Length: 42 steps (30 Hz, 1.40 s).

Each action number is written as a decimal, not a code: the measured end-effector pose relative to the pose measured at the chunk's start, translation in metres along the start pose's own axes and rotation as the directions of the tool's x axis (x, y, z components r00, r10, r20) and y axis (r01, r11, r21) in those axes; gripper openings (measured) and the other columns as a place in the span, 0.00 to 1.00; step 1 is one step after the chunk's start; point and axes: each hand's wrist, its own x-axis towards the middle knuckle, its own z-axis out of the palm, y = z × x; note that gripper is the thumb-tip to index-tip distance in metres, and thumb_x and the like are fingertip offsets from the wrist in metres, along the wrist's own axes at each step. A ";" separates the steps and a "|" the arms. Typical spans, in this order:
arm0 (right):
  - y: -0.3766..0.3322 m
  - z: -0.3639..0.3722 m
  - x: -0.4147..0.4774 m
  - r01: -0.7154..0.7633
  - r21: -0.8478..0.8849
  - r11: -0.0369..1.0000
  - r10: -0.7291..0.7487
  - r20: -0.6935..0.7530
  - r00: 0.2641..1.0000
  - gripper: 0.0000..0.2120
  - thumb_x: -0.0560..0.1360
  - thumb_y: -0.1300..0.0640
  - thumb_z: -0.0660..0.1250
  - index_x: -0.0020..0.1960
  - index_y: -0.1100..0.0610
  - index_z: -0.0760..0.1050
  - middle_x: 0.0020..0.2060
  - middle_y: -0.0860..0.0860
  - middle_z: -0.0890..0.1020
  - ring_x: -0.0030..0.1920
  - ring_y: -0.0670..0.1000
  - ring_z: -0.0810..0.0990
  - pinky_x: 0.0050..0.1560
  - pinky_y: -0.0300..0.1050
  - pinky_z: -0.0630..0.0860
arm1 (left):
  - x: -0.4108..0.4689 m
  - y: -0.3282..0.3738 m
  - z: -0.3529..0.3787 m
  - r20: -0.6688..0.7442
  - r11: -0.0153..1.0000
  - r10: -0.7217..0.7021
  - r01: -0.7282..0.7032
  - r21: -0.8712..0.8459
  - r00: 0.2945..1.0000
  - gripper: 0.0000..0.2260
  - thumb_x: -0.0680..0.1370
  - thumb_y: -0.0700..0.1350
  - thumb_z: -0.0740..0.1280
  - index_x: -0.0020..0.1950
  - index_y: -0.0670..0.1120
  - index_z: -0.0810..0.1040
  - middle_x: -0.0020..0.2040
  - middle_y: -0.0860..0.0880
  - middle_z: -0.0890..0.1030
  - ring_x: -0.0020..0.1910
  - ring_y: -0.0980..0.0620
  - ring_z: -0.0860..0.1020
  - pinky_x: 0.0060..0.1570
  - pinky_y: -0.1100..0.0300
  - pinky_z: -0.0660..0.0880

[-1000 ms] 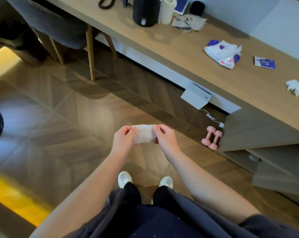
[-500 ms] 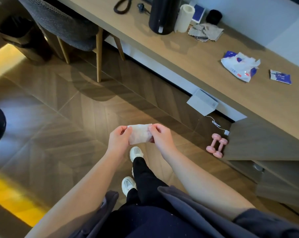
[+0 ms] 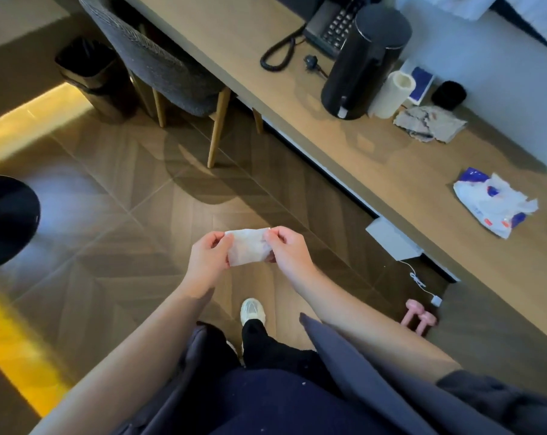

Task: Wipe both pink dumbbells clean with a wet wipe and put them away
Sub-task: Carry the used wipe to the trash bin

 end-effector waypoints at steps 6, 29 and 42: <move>-0.026 0.019 0.030 0.008 -0.018 1.000 -0.008 0.021 1.000 0.12 0.81 0.57 0.61 0.51 0.64 0.79 0.39 0.50 0.80 0.38 0.45 0.78 0.38 0.34 0.77 | 0.032 0.018 -0.017 -0.055 0.996 -0.057 0.053 -0.077 0.997 0.07 0.80 0.42 0.63 0.46 0.45 0.80 0.38 0.49 0.78 0.41 0.49 0.76 0.44 0.51 0.76; -0.141 0.178 0.139 -0.083 0.018 0.996 0.085 -0.084 0.993 0.12 0.81 0.54 0.62 0.50 0.63 0.79 0.46 0.58 0.83 0.45 0.50 0.80 0.51 0.51 0.80 | 0.183 0.099 -0.165 0.042 0.996 -0.073 0.075 -0.043 0.996 0.07 0.81 0.43 0.63 0.47 0.45 0.80 0.45 0.44 0.81 0.45 0.47 0.79 0.53 0.43 0.80; -0.203 0.204 0.238 -0.080 -0.033 0.996 0.081 0.028 0.996 0.08 0.82 0.53 0.61 0.48 0.53 0.77 0.44 0.47 0.81 0.48 0.47 0.82 0.47 0.38 0.80 | 0.274 0.162 -0.184 -0.046 0.993 -0.099 0.096 -0.063 0.994 0.06 0.81 0.44 0.63 0.49 0.46 0.79 0.49 0.44 0.82 0.50 0.45 0.81 0.53 0.47 0.81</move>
